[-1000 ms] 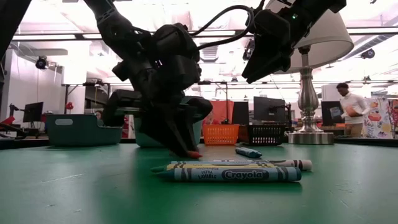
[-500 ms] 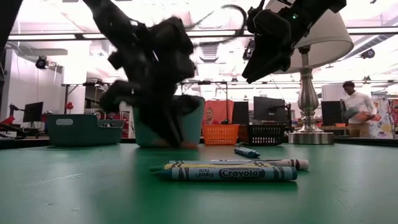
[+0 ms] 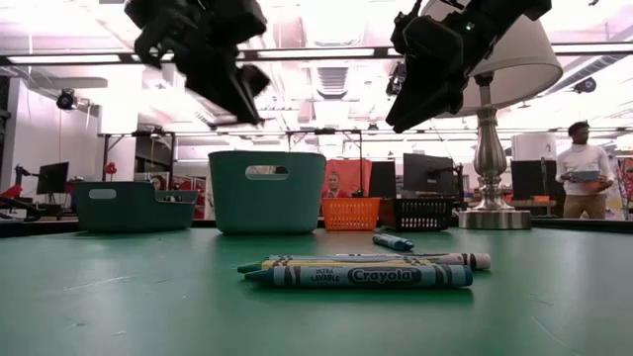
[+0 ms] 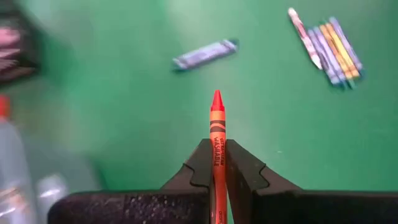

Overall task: Sort crayons
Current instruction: Put the orange crayon into the blue bin

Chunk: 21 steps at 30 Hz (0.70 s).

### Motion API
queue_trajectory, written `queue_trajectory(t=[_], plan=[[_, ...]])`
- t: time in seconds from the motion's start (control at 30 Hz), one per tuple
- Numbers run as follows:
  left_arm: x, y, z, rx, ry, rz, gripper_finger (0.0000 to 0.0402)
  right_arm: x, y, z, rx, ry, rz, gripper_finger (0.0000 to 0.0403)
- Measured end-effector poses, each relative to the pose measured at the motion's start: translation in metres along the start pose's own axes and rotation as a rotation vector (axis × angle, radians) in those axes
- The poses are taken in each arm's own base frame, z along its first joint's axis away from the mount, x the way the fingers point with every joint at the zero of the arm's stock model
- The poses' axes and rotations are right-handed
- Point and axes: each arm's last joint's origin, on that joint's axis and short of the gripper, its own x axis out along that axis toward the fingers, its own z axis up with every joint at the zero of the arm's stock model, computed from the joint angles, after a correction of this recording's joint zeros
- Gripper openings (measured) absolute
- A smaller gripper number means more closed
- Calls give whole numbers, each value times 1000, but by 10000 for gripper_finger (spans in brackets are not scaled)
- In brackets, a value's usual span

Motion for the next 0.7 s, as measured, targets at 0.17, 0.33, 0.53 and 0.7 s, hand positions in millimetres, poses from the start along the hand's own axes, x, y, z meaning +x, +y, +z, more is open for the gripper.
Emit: queue_trajectory(t=[0.17, 0.33, 0.53, 0.7], plan=[[-32, 5, -7, -48, -18, 156, 0, 0, 0, 0, 2, -3, 1, 187], [-57, 14, -27, -140, -34, 335, 0, 0, 0, 0, 3, -4, 1, 187], [-85, 21, -56, -301, -86, 494, 0, 0, 0, 1, 1, -7, 1, 187], [-101, 32, -88, -533, -48, 842, 0, 0, 0, 1, 1, -8, 1, 187]])
